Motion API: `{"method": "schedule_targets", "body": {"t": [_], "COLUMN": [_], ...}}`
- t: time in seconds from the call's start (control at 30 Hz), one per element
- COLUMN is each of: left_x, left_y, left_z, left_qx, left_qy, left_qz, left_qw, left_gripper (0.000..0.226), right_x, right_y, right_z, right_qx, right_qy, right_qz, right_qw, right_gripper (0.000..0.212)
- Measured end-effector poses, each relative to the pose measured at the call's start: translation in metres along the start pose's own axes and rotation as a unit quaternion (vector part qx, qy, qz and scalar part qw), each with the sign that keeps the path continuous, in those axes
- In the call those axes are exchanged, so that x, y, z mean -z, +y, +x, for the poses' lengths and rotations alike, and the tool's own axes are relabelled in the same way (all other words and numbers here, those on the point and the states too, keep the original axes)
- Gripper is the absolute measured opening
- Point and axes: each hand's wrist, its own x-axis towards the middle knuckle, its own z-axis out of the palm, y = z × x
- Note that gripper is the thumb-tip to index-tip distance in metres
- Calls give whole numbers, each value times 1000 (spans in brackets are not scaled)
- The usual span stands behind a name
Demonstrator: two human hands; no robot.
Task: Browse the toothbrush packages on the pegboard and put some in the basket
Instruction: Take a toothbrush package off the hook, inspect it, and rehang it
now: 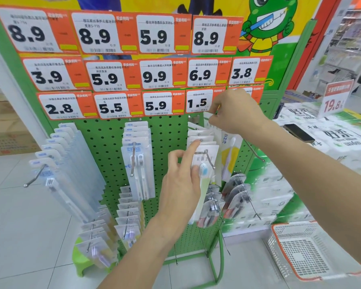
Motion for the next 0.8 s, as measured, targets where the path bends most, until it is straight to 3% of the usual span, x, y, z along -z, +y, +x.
{"method": "schedule_targets", "body": {"t": [0.2, 0.47, 0.67, 0.8], "left_x": [-2, -6, -5, -2], "left_y": [-3, -3, -5, -5], "left_z": [7, 16, 17, 12], "left_qx": [7, 6, -5, -24], "left_qy": [5, 24, 26, 37], "left_qz": [-5, 1, 4, 11], "left_qw": [1000, 1000, 1000, 999], "left_gripper": [53, 54, 57, 61], "right_x": [13, 27, 32, 31], "right_y": [4, 0, -7, -7], "right_z": [-15, -36, -56, -71], "right_qx": [25, 60, 90, 98], "right_qy": [139, 303, 369, 367], "right_qz": [71, 169, 201, 206], "right_qw": [987, 936, 903, 902], "right_gripper": [24, 22, 20, 22]}}
